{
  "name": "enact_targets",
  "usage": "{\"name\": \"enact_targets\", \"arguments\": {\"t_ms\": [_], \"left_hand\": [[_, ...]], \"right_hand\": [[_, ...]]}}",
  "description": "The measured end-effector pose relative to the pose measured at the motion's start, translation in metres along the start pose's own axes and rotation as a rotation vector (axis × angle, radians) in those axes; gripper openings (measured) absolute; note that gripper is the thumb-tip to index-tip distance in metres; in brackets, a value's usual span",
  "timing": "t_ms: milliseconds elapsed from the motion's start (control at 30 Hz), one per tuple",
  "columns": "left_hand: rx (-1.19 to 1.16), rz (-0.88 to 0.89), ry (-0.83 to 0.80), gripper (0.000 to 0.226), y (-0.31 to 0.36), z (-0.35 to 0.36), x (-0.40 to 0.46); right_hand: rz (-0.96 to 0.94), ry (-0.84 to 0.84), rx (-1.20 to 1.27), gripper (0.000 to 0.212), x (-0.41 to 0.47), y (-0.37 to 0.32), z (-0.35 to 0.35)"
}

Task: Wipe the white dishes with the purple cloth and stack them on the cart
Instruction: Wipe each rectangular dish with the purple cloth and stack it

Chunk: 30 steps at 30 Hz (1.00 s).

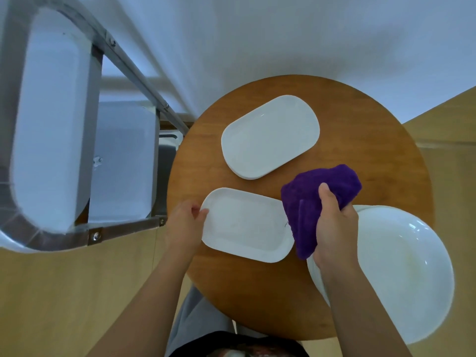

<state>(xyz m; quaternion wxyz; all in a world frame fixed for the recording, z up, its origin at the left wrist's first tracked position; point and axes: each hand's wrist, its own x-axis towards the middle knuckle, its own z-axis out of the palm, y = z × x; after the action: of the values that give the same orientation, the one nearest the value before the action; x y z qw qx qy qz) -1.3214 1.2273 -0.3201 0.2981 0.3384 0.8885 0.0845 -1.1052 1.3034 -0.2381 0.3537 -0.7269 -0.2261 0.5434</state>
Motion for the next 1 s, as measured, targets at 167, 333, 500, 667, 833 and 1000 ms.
{"name": "enact_targets", "arguments": {"t_ms": [167,333,500,667,833,1000], "left_hand": [[0.005,0.041,-0.040,0.012,0.000,-0.003,0.005],[0.058,0.059,-0.172,0.010,0.002,-0.006,0.013],[0.017,0.192,-0.332,0.024,-0.001,-0.017,0.018],[-0.410,0.022,-0.297,0.031,0.003,-0.020,0.008],[-0.560,-0.102,-0.255,0.043,0.017,-0.014,0.000],[-0.742,-0.194,-0.435,0.036,0.027,-0.020,-0.007]], "right_hand": [[-0.046,0.024,-0.031,0.014,-0.015,0.007,-0.004],[-0.066,0.041,-0.043,0.014,-0.028,0.014,-0.004],[-0.063,0.042,-0.049,0.011,-0.043,0.022,-0.008],[-0.075,0.052,-0.106,0.012,-0.058,0.029,-0.010],[-0.068,0.056,-0.233,0.036,-0.075,0.042,-0.005],[-0.030,0.038,-0.344,0.017,-0.085,0.056,-0.004]]}}
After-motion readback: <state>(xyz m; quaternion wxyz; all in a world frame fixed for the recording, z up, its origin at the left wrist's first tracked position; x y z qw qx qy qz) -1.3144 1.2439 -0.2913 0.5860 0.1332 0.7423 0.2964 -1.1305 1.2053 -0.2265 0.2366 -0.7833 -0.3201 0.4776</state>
